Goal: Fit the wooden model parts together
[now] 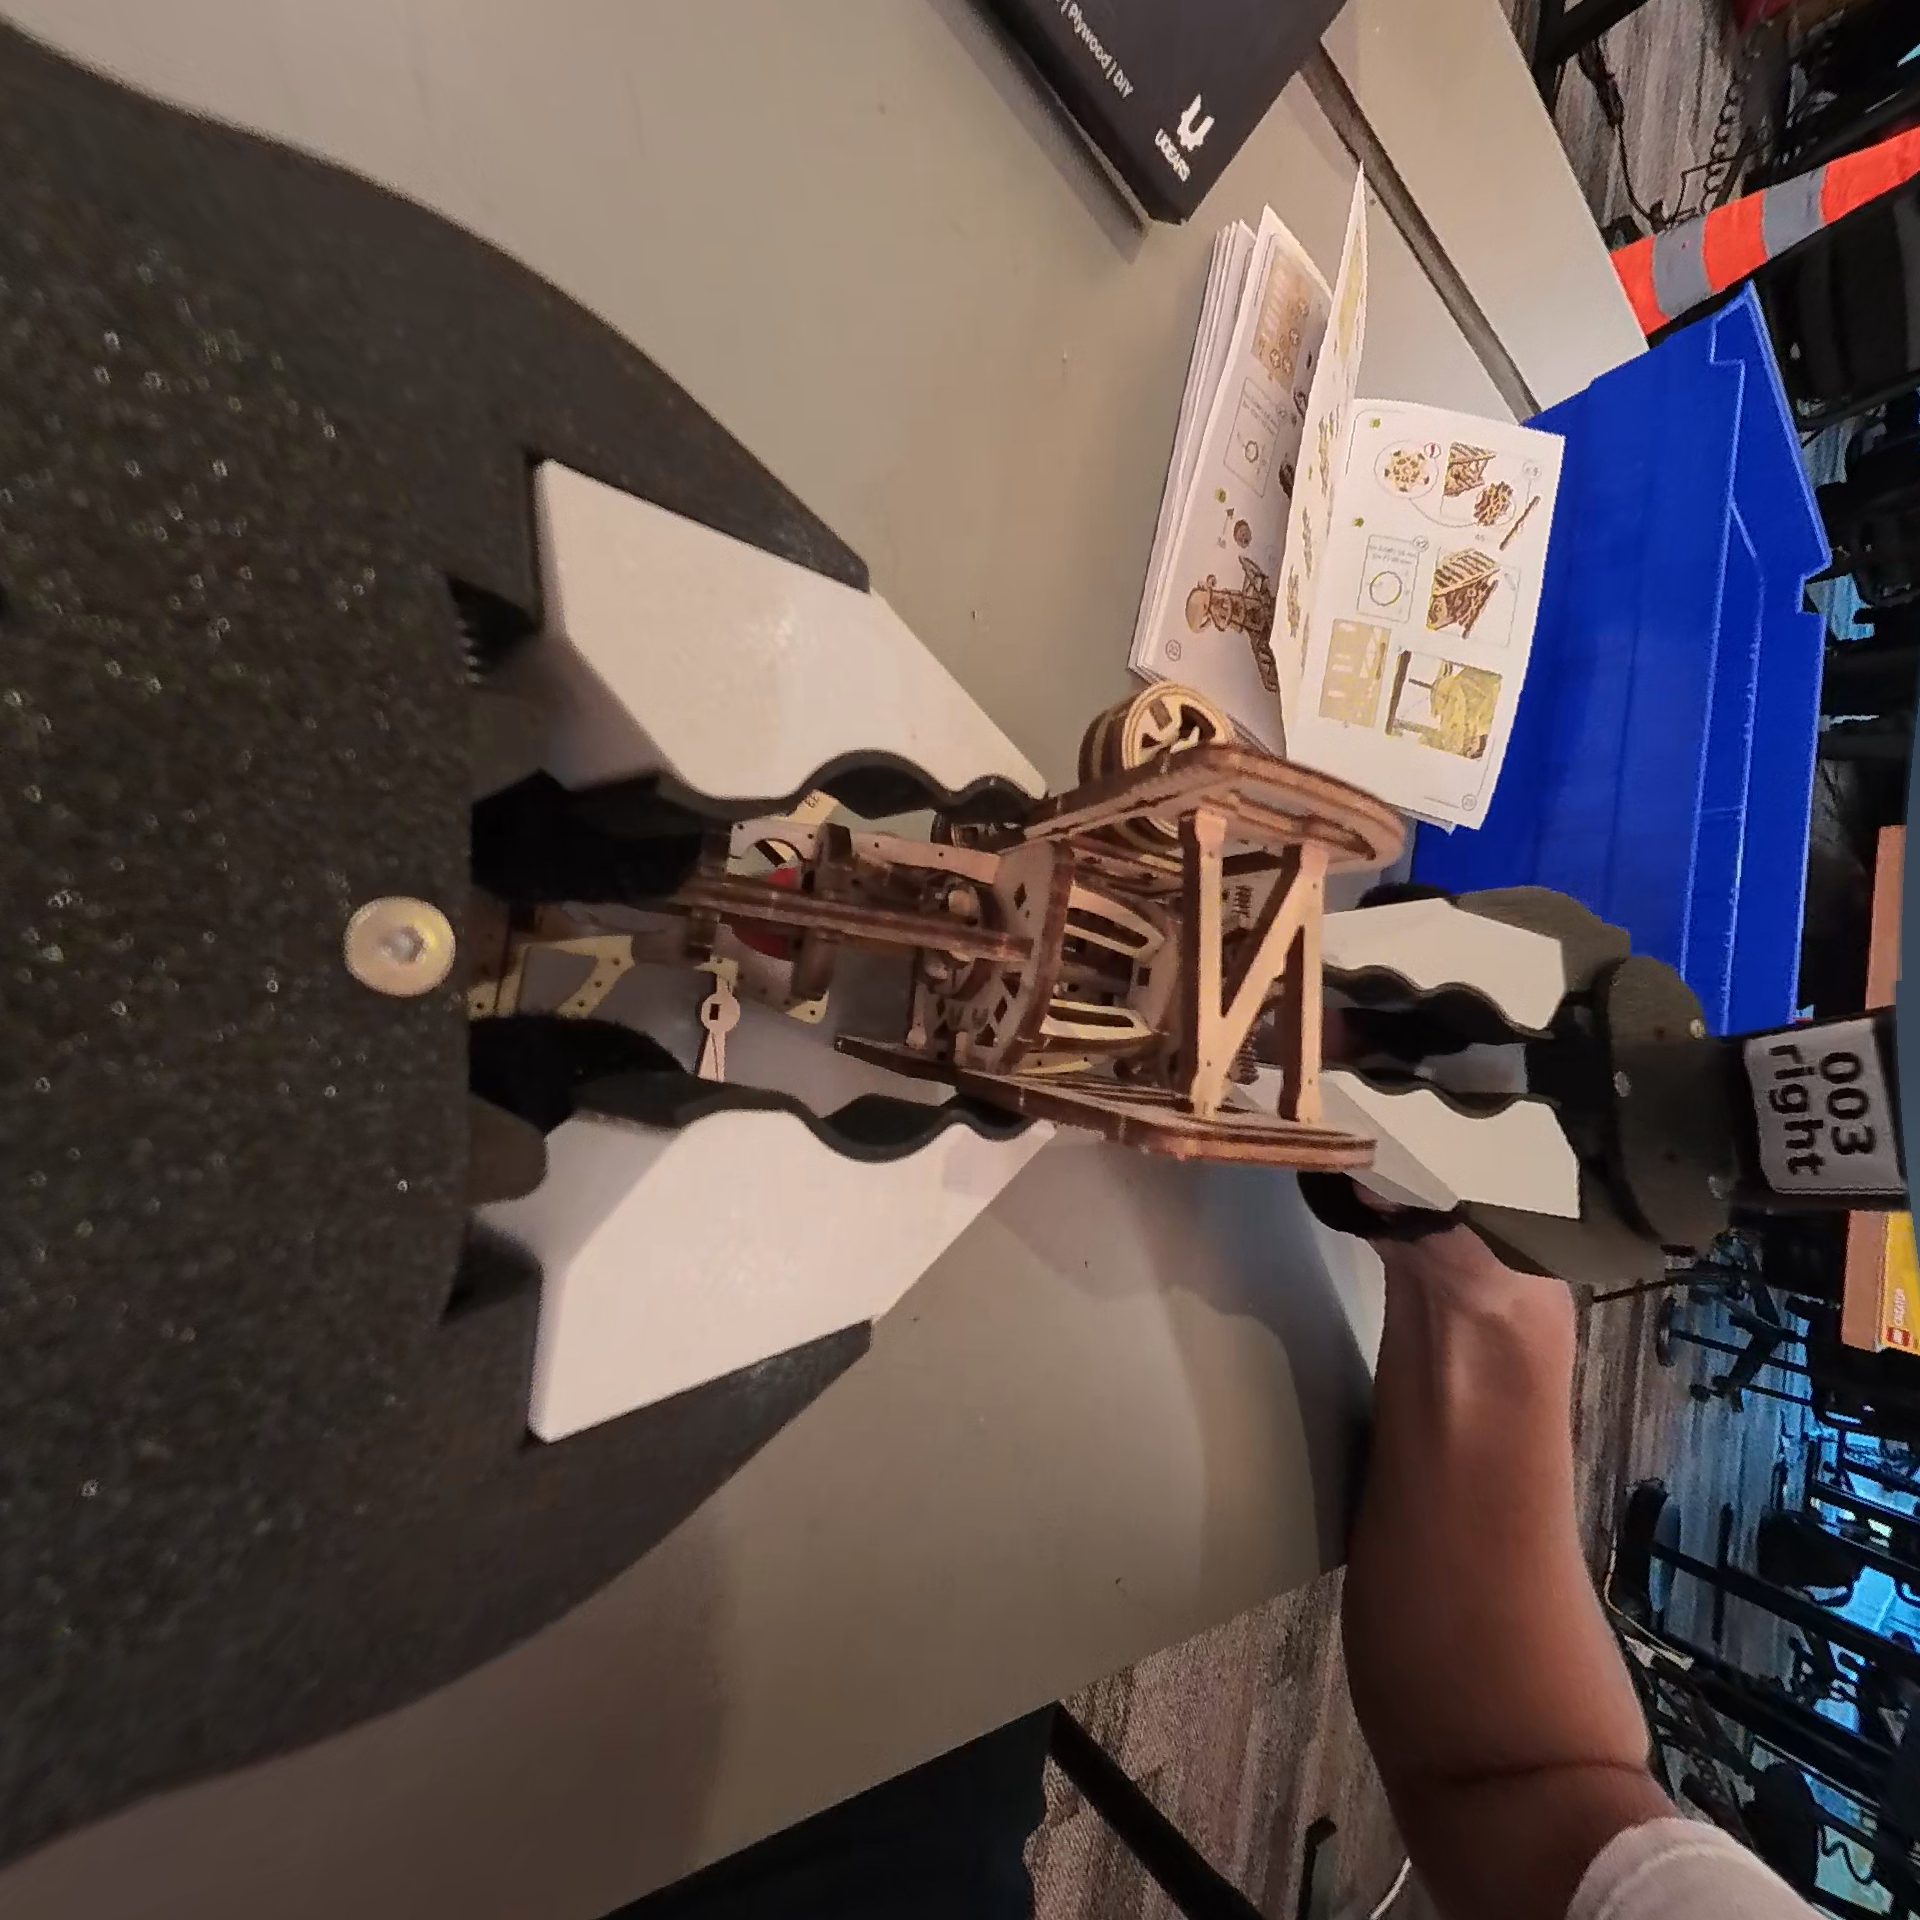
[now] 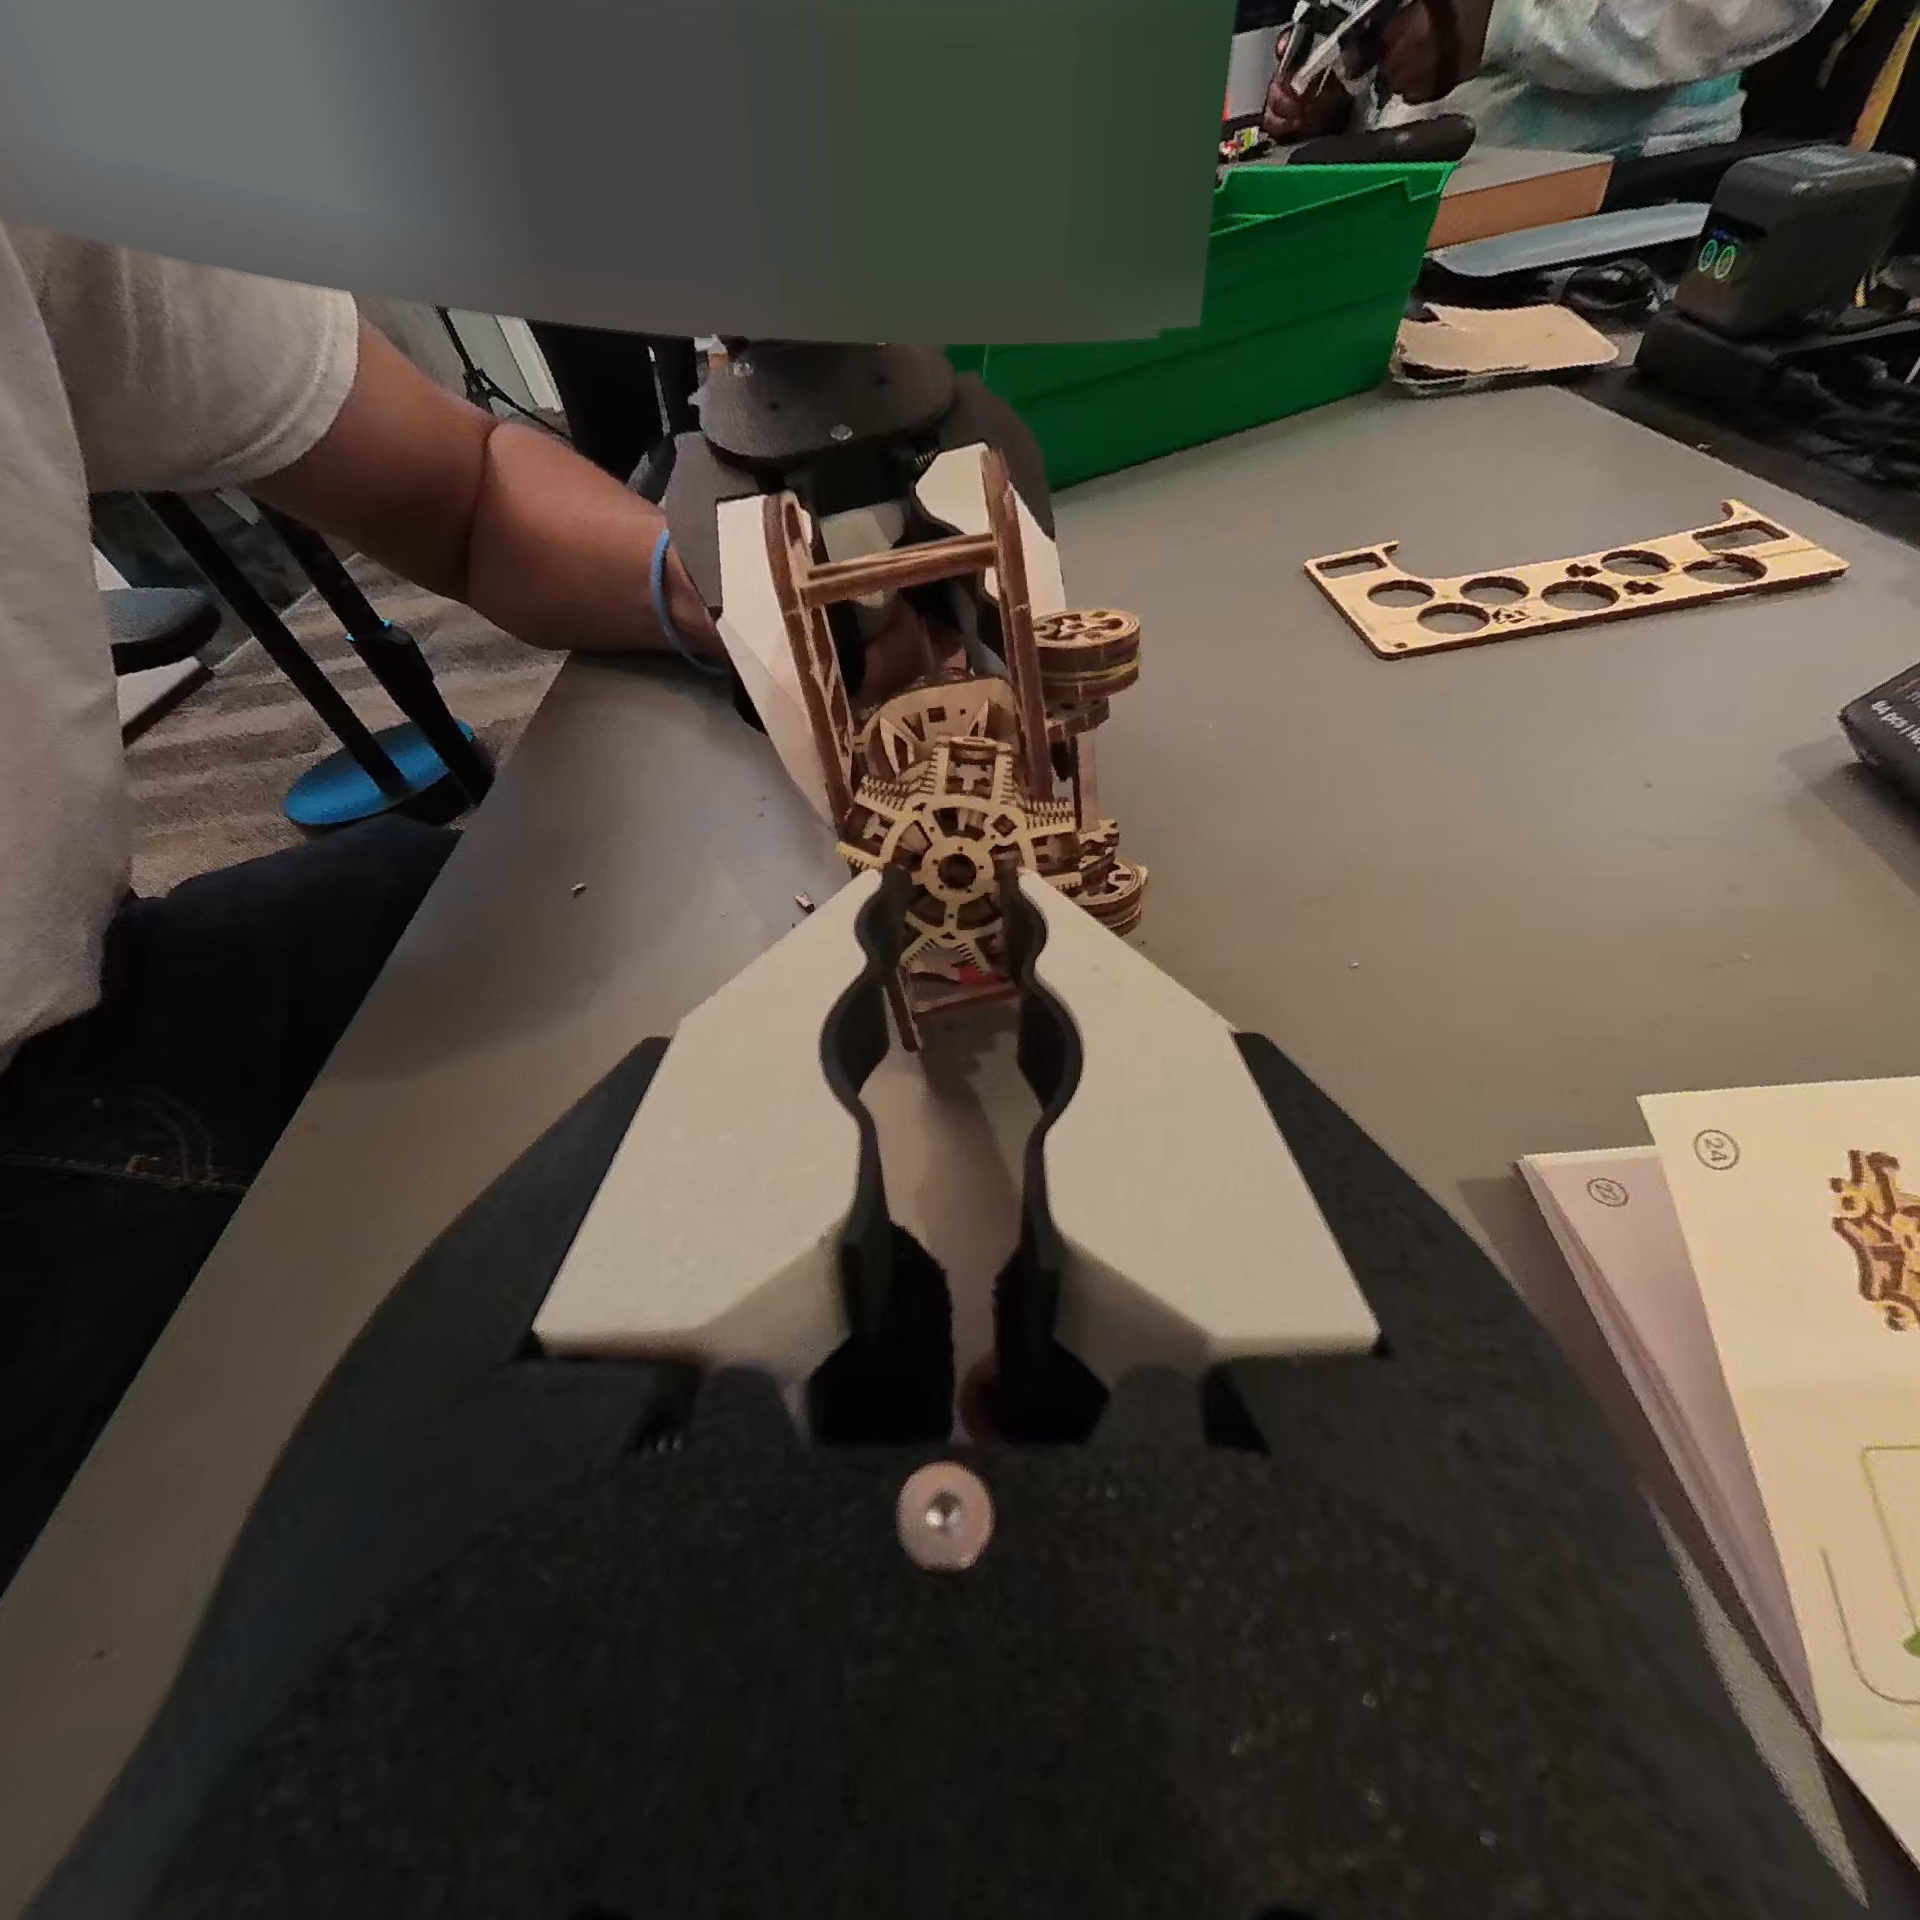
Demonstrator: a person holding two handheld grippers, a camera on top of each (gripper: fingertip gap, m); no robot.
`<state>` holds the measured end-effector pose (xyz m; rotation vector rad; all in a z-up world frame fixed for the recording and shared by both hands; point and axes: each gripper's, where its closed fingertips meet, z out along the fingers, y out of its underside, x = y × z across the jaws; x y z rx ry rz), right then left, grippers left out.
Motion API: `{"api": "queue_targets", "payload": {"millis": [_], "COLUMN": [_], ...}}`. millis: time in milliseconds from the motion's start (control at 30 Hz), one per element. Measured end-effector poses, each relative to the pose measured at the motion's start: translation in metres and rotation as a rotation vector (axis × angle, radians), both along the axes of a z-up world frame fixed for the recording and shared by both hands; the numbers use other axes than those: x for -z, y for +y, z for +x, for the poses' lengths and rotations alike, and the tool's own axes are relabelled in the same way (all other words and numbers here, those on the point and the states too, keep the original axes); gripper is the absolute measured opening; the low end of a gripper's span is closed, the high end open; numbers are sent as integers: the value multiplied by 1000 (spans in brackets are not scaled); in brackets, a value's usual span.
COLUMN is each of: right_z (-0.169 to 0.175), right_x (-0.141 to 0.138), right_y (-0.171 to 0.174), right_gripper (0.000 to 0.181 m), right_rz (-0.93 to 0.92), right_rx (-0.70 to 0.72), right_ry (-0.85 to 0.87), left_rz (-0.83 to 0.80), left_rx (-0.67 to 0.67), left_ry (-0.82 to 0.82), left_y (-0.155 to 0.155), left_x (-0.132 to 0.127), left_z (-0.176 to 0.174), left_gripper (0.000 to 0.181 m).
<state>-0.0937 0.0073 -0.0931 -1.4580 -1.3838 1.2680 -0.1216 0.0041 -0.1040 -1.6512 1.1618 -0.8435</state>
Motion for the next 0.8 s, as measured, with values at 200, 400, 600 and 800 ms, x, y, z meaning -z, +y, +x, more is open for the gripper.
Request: {"api": "queue_targets", "payload": {"millis": [200,400,600,800], "right_z": [0,0,-1,0], "right_x": [1,2,2,3], "right_y": [-1,-1,-1,-1], "right_gripper": [17,17,17,17], "right_rz": [-27,-22,-16,-20], "right_rx": [-18,-30,-36,-40], "right_ry": [2,-3,-8,-8], "left_rz": [0,-1,-3,1], "left_rx": [6,6,6,2], "left_ry": [-5,-7,-10,-11], "left_y": [-2,-2,-2,-3], "left_x": [-1,-1,-1,-1], "left_z": [1,2,1,2], "left_gripper": [49,49,49,49]}}
